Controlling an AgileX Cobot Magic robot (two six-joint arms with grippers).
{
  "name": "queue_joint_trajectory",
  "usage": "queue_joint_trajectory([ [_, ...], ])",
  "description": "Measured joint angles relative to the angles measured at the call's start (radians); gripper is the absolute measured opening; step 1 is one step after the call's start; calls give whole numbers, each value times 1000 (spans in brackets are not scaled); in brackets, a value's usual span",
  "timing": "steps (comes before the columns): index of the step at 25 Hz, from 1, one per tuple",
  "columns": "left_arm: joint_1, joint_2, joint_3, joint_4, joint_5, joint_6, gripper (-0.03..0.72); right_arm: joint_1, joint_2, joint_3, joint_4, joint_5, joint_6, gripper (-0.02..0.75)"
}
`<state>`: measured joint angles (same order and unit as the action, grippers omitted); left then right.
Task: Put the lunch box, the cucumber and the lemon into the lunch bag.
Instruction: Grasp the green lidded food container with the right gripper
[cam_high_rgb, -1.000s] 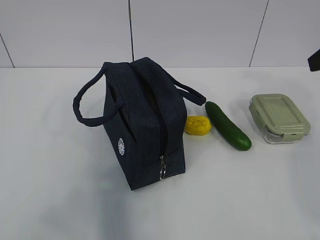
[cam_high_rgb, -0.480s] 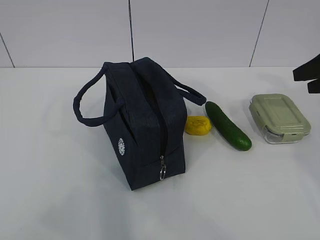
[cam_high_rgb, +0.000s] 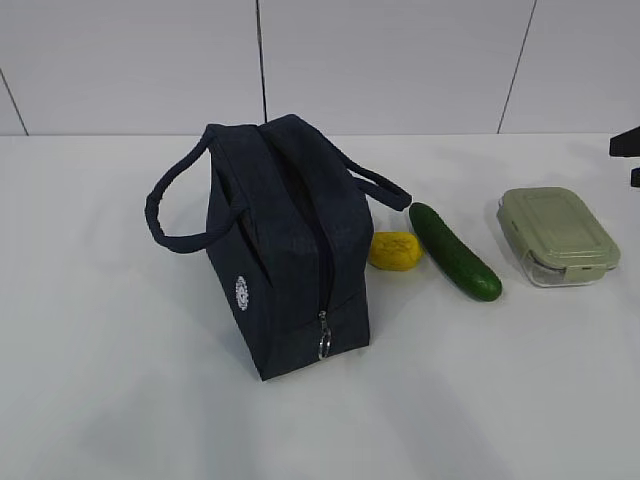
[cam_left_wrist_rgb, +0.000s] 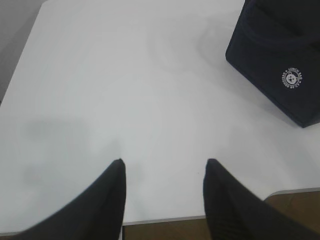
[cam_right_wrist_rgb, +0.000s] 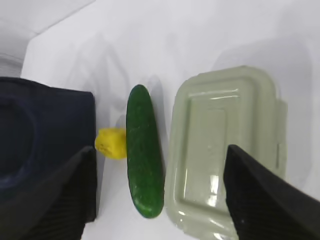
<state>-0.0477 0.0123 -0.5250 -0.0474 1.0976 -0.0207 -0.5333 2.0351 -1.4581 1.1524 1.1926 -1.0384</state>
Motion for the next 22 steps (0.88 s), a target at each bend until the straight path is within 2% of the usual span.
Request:
queue_joint_trajectory([
  [5,0,0,0,0,0,0,361,-28,95,-4,130,-4,-55,587],
  [15,0,0,0,0,0,0,361,-46,175,41,165,-15,-111,583],
  [22,0,0,0,0,0,0,361,-46,177,91,239,-19,-191,582],
])
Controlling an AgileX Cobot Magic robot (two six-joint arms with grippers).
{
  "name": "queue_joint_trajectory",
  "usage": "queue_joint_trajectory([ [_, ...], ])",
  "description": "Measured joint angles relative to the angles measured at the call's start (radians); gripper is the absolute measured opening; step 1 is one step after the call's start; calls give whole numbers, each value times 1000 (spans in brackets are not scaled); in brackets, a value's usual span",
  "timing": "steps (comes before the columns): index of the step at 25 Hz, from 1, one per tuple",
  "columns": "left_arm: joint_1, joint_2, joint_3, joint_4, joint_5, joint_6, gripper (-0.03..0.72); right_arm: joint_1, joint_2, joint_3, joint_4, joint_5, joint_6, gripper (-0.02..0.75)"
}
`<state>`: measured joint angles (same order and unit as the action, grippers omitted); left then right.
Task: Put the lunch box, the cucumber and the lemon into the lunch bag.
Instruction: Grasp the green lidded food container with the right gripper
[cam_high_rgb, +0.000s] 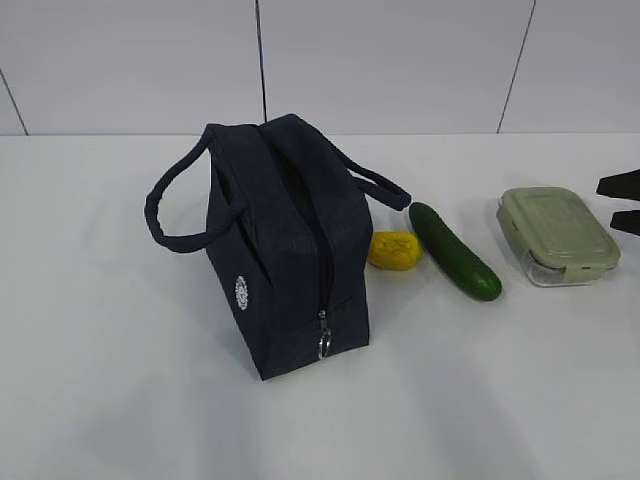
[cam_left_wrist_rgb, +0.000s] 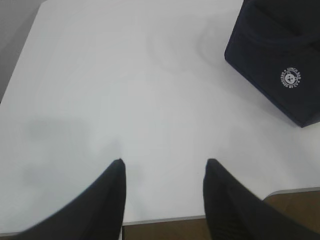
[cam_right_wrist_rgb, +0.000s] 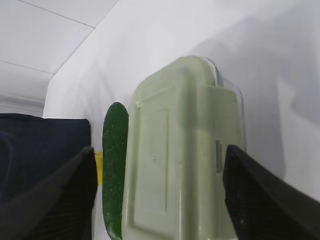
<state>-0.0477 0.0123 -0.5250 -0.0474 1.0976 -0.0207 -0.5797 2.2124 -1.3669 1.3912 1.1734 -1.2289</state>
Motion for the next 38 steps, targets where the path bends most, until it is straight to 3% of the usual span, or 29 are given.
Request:
queue_joint_trajectory([
  [38,0,0,0,0,0,0,361,0,95,0,100,-4,-60,583],
])
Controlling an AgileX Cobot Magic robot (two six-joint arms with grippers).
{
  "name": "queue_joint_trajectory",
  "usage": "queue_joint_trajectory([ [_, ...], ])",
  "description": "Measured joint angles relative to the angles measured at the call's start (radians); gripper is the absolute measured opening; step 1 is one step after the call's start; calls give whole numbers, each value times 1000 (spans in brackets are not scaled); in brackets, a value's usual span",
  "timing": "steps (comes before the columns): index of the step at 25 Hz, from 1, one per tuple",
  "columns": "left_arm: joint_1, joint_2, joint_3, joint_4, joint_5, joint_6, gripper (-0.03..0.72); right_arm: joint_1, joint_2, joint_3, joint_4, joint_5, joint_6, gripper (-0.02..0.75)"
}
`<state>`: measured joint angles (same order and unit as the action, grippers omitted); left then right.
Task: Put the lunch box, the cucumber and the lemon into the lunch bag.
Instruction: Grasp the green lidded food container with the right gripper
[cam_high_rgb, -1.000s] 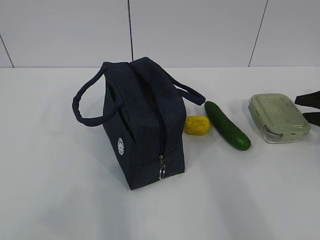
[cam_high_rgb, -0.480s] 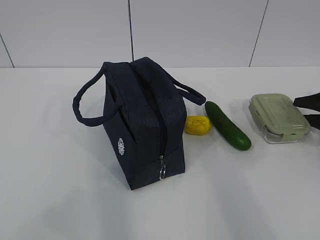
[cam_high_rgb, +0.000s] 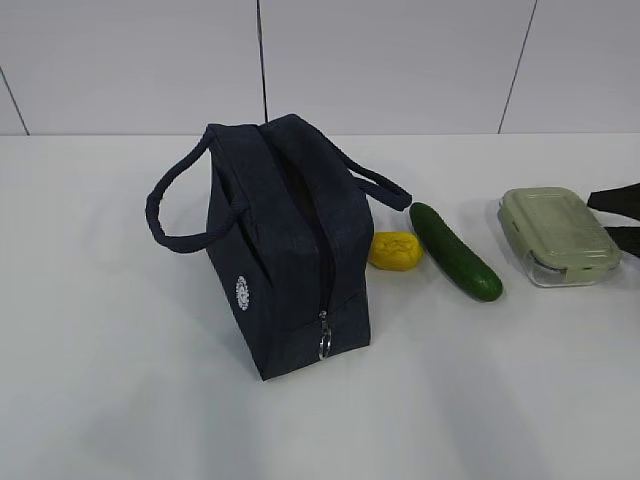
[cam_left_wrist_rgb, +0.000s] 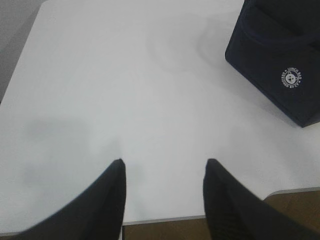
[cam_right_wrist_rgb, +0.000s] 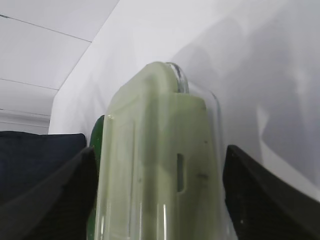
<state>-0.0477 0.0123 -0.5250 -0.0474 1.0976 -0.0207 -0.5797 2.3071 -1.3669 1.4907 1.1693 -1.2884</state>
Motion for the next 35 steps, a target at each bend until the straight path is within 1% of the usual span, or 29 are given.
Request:
queue_joint_trajectory([
  [6,0,0,0,0,0,0,361,0,57,0,40,-2,-2,583],
  [11,0,0,0,0,0,0,361,0,58,0,63,-2,-2,582],
  [35,0,0,0,0,0,0,361,24,60,0,69,-4,22,581],
])
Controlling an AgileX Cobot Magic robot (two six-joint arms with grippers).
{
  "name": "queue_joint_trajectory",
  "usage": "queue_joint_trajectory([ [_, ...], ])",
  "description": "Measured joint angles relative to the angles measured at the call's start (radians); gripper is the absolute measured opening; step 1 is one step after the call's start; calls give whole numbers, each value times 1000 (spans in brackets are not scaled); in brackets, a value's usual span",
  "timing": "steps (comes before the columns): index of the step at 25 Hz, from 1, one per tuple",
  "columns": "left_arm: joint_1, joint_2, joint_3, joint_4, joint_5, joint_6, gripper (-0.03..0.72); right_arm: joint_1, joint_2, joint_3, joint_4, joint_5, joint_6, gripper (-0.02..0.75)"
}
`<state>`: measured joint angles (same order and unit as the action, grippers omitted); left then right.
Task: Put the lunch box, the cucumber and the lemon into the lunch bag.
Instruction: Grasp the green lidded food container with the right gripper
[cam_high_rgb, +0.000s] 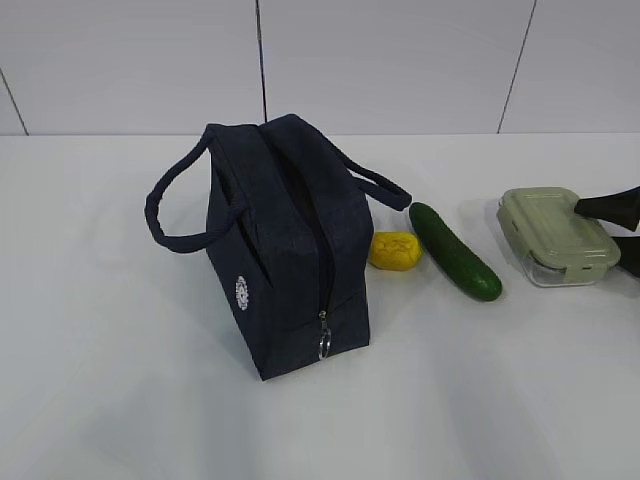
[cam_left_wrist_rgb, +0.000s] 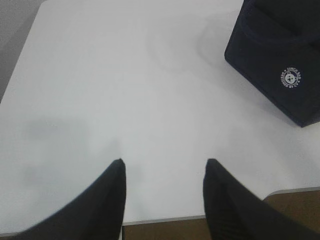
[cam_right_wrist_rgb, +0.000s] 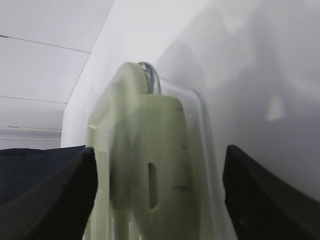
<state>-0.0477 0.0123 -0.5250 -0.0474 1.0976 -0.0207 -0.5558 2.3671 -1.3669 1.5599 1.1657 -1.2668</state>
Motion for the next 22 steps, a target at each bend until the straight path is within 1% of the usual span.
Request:
queue_joint_trajectory([
  [20,0,0,0,0,0,0,361,2,0,-2,-23,4,19,580],
  [21,0,0,0,0,0,0,382,2,0,-2,-25,4,21,580],
  [22,0,0,0,0,0,0,375,2,0,-3,-25,4,22,580],
])
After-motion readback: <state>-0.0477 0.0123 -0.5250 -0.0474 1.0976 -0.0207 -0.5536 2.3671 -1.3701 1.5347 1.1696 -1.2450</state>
